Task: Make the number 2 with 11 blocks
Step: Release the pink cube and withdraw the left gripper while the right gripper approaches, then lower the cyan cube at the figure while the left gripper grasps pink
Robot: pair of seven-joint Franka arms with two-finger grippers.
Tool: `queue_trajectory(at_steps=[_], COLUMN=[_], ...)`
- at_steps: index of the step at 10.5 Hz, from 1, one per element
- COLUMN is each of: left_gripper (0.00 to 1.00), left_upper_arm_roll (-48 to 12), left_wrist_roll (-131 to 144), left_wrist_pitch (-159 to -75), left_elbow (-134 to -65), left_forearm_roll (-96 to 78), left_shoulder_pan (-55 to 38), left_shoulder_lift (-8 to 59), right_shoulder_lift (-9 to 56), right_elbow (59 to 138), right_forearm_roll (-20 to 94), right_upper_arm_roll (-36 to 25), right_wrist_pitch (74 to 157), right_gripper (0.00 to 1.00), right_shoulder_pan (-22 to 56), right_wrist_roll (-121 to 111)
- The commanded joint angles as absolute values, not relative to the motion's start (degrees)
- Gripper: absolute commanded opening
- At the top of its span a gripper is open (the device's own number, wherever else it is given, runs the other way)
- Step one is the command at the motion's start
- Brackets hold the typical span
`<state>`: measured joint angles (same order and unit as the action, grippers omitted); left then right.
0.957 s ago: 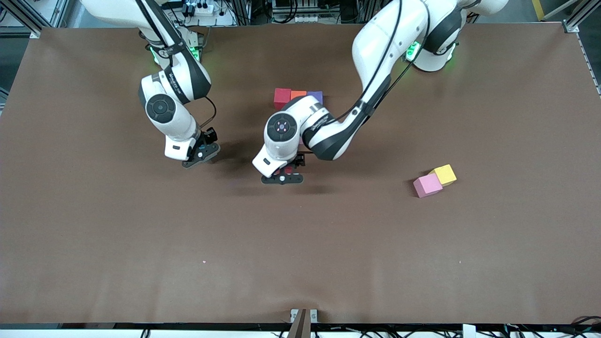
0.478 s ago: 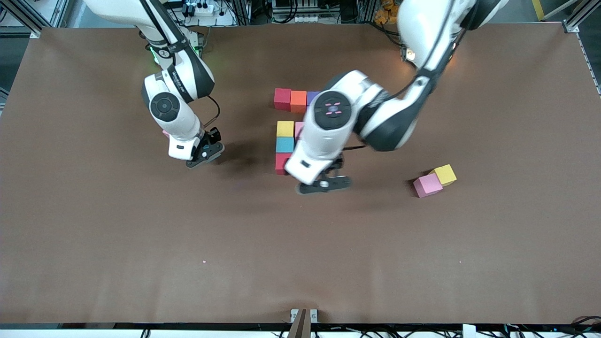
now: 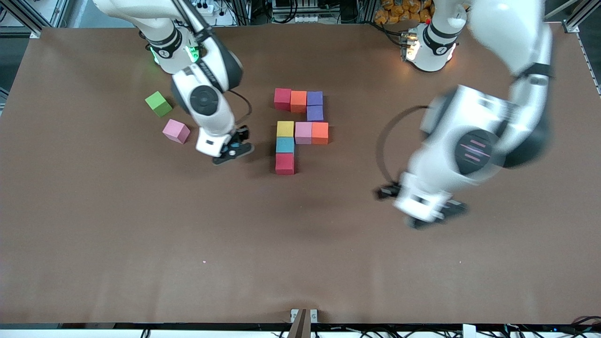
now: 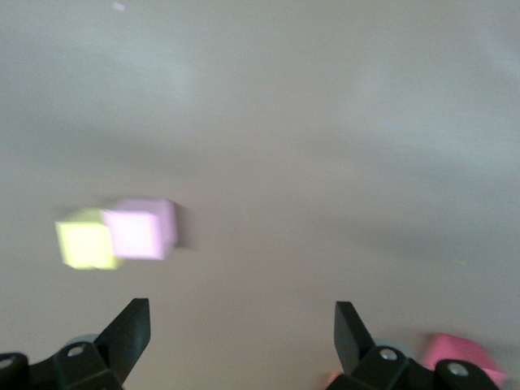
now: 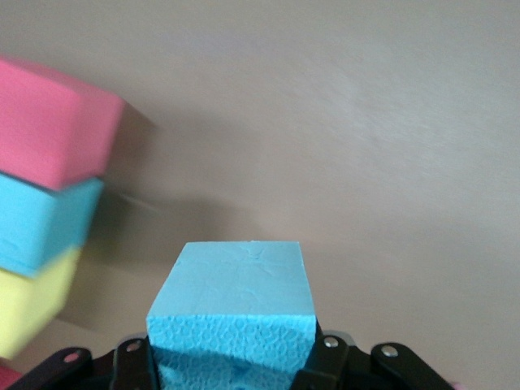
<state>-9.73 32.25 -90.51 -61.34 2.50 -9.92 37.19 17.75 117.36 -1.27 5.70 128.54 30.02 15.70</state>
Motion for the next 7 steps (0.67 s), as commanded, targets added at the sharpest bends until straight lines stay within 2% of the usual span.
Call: queue_trajectory(at_steps=[1, 3, 5, 7], left_gripper=[1.0, 1.0, 1.0, 1.0], left_upper_arm_roll=[-10.4, -10.5, -11.1, -11.2], left_wrist_roll=[23.9, 12.9, 11.0, 10.6], left_wrist_pitch=[-91.1, -94.1, -105.6, -119.6], left_elbow=[-65.7, -69.8, -82.4, -96.4], left_forearm_roll=[3.2, 11.4, 12.7, 12.7], left_shoulder_pan=[-4.1, -3.1, -1.1, 0.1], left_shoulder_lift=[37.1, 36.7, 32.2, 26.9], right_shoulder_lift=[24.7, 27.7, 29.0, 33.0], right_elbow=[107.7, 100.8, 97.7, 91.9], right_forearm_roll=[2.4, 6.9, 8.7, 11.4], right_upper_arm_roll=[5.6, 5.5, 5.5, 5.5], right_wrist_pitch=[126.9, 126.8, 126.8, 126.8], right_gripper=[0.18, 0.18, 0.18, 0.18], right_shoulder_pan=[32.7, 34.5, 34.9, 36.6], right_wrist_roll=[22.7, 22.9, 23.0, 23.7])
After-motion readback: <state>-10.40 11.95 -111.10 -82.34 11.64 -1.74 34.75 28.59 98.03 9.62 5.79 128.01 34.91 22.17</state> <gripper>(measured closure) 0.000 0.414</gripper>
